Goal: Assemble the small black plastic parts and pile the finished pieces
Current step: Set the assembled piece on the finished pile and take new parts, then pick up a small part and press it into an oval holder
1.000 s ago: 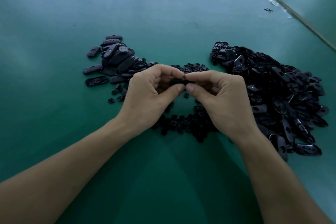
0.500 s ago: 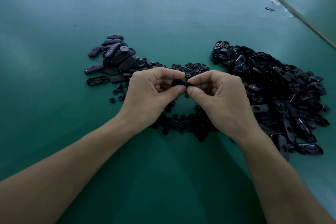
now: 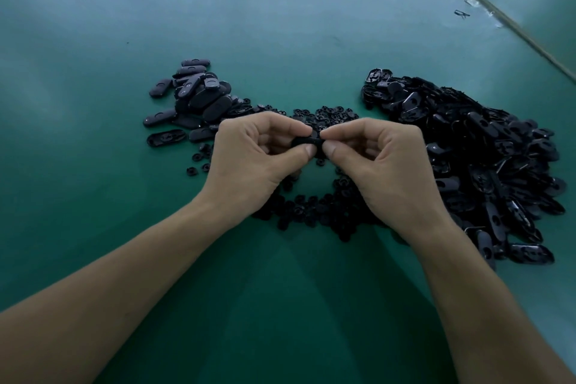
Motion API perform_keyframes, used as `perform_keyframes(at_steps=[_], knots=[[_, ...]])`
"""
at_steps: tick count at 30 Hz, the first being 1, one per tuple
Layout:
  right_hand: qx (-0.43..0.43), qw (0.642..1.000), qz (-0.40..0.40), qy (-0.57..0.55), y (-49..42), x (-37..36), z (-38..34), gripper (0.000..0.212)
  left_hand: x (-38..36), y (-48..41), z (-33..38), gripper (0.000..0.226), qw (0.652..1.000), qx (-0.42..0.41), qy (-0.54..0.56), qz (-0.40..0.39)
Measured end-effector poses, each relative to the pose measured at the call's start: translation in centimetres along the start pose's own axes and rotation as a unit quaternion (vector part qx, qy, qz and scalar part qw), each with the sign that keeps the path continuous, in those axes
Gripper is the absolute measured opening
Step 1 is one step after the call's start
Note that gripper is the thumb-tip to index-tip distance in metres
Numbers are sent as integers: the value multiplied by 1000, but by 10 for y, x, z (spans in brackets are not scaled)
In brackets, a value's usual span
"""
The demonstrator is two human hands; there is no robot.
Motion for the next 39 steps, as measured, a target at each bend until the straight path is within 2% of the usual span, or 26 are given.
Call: perform_keyframes(at_steps=[2,5,9,12,15,18,23,30,33,36,37,39], knots=[[-4,998,61,13,1,10,1,17,4,0,-2,21,999,0,27,24],[-27,985,126,115,4,26,4,25,10,-2,-5,19,994,8,87,73],[-124,965,59,223,6,31,14,23,15,-4,-5,16,980,26,156,120],[-141,957,48,250,8,36,10,16,20,-8,2,15,971,25,191,142],[-160,945,-21,285,9,33,7,6,26,-12,9,14,963,17,216,160],[-179,930,-70,313,10,27,8,6,33,-15,11,12,955,25,237,176],[-175,942,-51,281,10,28,11,14,41,-19,9,12,945,51,248,206],[-64,979,12,192,8,25,2,8,62,-25,-9,22,926,82,250,270],[-56,987,24,146,7,22,3,6,63,-24,-12,24,946,88,197,241],[-42,988,22,144,6,19,3,10,61,-22,-13,71,957,74,149,236],[-38,988,19,151,6,17,3,16,61,-20,-11,75,961,62,135,234],[-37,988,10,147,5,15,5,26,55,-20,-4,63,971,43,105,212]])
Point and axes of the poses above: each hand's wrist, its own y-axis away from the middle knuckle, its own x-axis out of the back of the hand, z = x × y, the point moved 4 cm from there along -y, towards the middle knuckle, and after that the axes turned 11 degrees about -z, right-handed, at the moved point
